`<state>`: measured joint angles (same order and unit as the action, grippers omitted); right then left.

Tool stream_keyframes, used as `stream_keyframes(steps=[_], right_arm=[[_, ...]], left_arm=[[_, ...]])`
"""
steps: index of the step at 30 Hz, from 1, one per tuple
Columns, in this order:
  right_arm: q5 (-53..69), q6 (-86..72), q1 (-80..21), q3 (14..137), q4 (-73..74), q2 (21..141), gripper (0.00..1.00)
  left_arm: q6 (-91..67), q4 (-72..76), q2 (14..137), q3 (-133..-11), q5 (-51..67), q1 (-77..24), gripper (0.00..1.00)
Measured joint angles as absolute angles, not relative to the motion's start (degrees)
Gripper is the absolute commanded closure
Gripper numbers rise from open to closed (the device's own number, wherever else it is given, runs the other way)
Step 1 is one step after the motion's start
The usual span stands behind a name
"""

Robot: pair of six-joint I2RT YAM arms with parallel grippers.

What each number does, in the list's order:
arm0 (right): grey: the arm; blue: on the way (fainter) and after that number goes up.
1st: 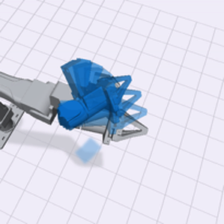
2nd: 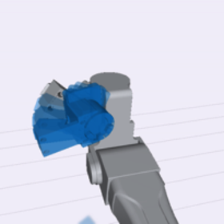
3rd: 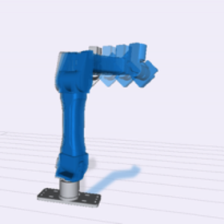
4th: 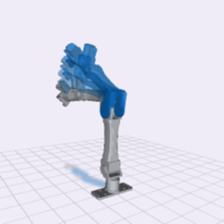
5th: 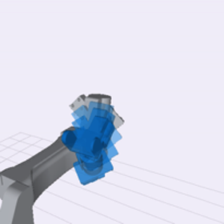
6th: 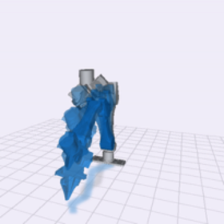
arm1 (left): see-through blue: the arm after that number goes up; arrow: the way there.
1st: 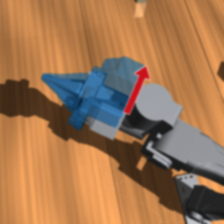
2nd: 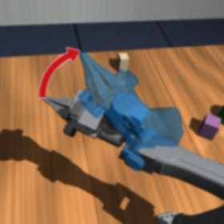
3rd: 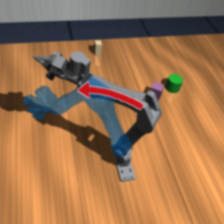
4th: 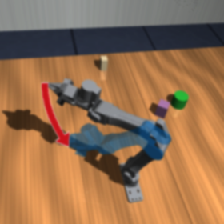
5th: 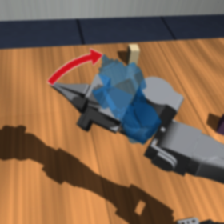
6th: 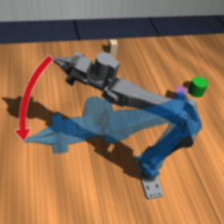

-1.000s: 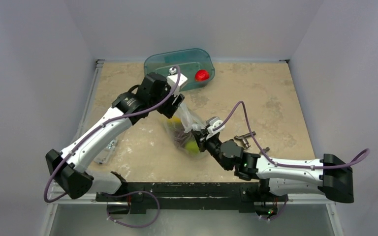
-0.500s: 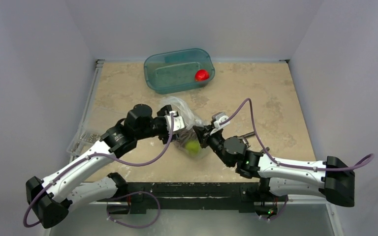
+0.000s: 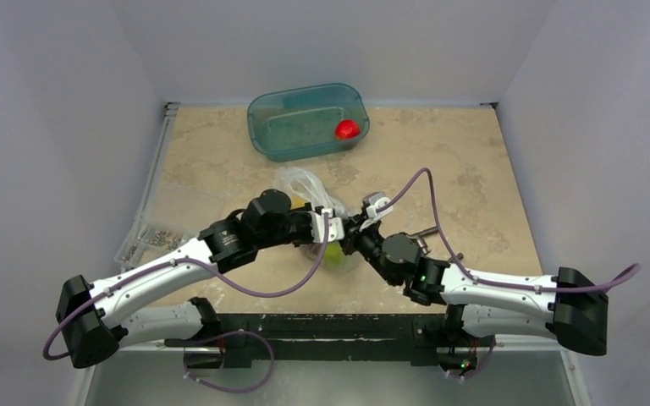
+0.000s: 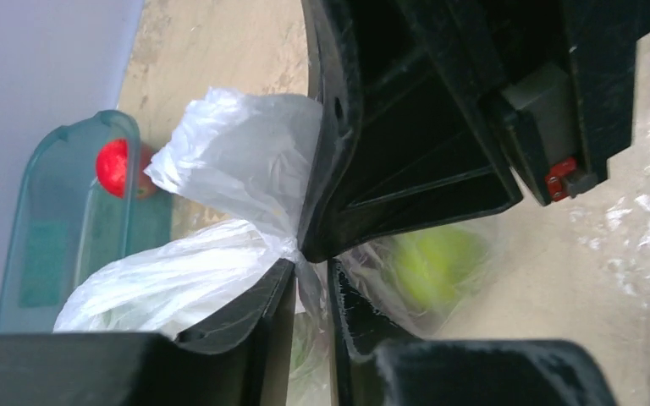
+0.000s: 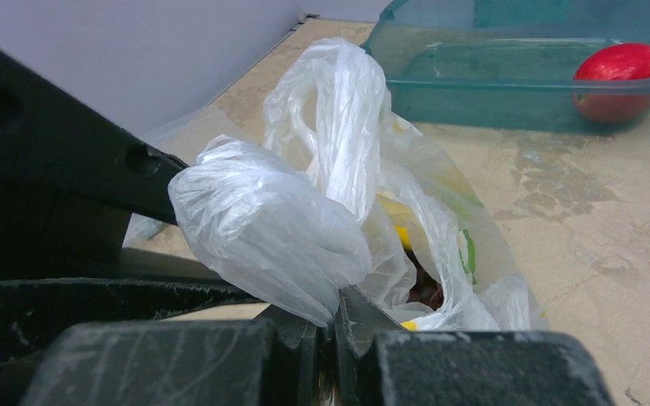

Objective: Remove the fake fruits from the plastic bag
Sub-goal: Adjust the plastic bag at the center of the board.

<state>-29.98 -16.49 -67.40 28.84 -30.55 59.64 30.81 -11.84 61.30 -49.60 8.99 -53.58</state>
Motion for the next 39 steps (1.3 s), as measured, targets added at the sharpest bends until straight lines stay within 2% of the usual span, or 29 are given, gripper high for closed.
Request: stream_keyframes(steps=[1,3,5,7,8,9,13,19,22,26,31,35,39], right_arm=[[-30.1,-16.6,-67.2,28.9,-30.5,59.7,1.00],[-30.3,-16.9,-67.0,28.9,-30.4,59.7,1.00],[-30.4,-17.2,-67.1,28.9,-30.4,59.7,0.95],[-30.8,-17.6,-67.1,28.9,-30.3,59.7,0.94],[-31.1,-17.8,-67.1,28.9,-30.2,59.7,0.94],[-32.1,-18.2,-67.1,28.9,-30.0,59.7,0.99],[-35.5,-19.3,-66.6,28.9,-28.2,59.4,1.00],[-33.2,-19.2,-56.2,33.7,-22.7,58.9,1.00],[-30.3,-18.1,-50.0,41.7,-18.0,60.8,1.00],[-26.7,-16.2,-44.8,56.2,-11.2,67.0,1.00],[-22.8,-14.9,-41.9,67.0,-5.6,71.5,1.00],[-19.9,-15.3,-41.6,66.6,-3.2,70.9,1.00],[-18.1,-16.6,-41.7,58.0,-1.7,66.7,1.00]], left_arm=[[31.2,-12.2,61.6,-49.7,7.9,-53.9,0.99],[31.7,-12.6,62.0,-50.1,5.6,-54.1,1.00],[32.6,-12.6,61.9,-50.5,2.1,-54.2,1.00],[33.2,-11.9,61.4,-50.6,-1.2,-54.2,1.00],[33.6,-11.2,60.9,-50.6,-3.5,-54.2,1.00],[33.8,-9.9,60.2,-50.5,-6.3,-54.2,1.00],[33.4,-2.0,58.0,-50.1,-18.8,-54.2,1.00],[30.5,3.2,57.4,-51.4,-36.1,-52.8,1.00],[23.4,-6.5,59.0,-58.8,-37.4,-47.5,1.00],[13.8,-19.9,65.0,-77.2,-36.5,-38.3,1.00],[7.8,-34.3,69.8,-94.7,-33.7,-34.8,1.00],[2.1,-41.8,68.0,-96.1,-31.2,-33.9,1.00],[-5.4,-47.8,61.5,-86.3,-26.9,-33.8,1.00]])
